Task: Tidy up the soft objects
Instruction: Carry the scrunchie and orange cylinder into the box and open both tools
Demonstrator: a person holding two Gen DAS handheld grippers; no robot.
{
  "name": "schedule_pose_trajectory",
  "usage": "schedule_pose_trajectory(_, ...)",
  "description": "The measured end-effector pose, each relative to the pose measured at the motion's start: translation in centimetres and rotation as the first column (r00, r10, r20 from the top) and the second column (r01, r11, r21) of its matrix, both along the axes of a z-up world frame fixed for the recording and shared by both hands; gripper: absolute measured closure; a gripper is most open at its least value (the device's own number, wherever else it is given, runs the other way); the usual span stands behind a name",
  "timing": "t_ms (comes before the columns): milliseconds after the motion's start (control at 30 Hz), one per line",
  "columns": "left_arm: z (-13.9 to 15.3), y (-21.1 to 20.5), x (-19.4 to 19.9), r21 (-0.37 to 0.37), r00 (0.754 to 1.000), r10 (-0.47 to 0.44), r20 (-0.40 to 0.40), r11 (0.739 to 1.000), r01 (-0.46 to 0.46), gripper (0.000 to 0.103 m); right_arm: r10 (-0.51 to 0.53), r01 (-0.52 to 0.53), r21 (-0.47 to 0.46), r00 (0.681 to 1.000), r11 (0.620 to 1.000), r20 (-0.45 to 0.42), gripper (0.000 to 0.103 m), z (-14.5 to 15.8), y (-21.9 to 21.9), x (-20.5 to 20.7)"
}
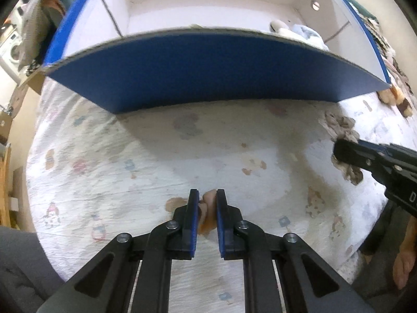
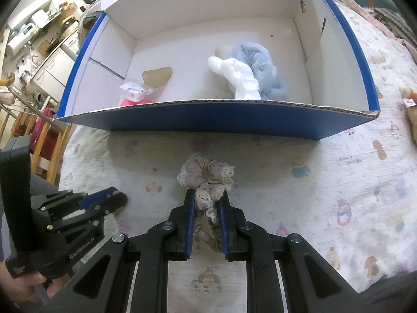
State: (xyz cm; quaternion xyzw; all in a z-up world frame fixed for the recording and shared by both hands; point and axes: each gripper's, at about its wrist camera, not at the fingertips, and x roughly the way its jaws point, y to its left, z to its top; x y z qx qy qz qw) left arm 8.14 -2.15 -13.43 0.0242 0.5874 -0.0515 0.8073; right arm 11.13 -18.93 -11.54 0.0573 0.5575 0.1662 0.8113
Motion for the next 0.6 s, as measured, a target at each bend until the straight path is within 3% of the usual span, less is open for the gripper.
schedule_pose_trajectory(300,1.1,3.7,0.1,0.026,0.993,0.113,0.030,0.993,-0.113,0.092,-0.007,0.007,0.022,0.999,1.000,0.039,0.085,0.8,-0.4,-0.7)
schedule_pose_trajectory(500,3.1,4.3,0.1,0.047,0.984,0.164,0.076,0.985,-0.168,0.092,0.011,-0.009,-0.020,0.996,1.000,0.087,0.085,1.5,0.1,-1.1)
schedule_pose_trajectory(600,4.4,5.1,0.1,-0.005,0.975,0.194,0.107,0.981,-0.195,0.092,0.027,-0.023,-0.032,0.993,0.999,0.113,0.085,2.2,0.4,-1.5)
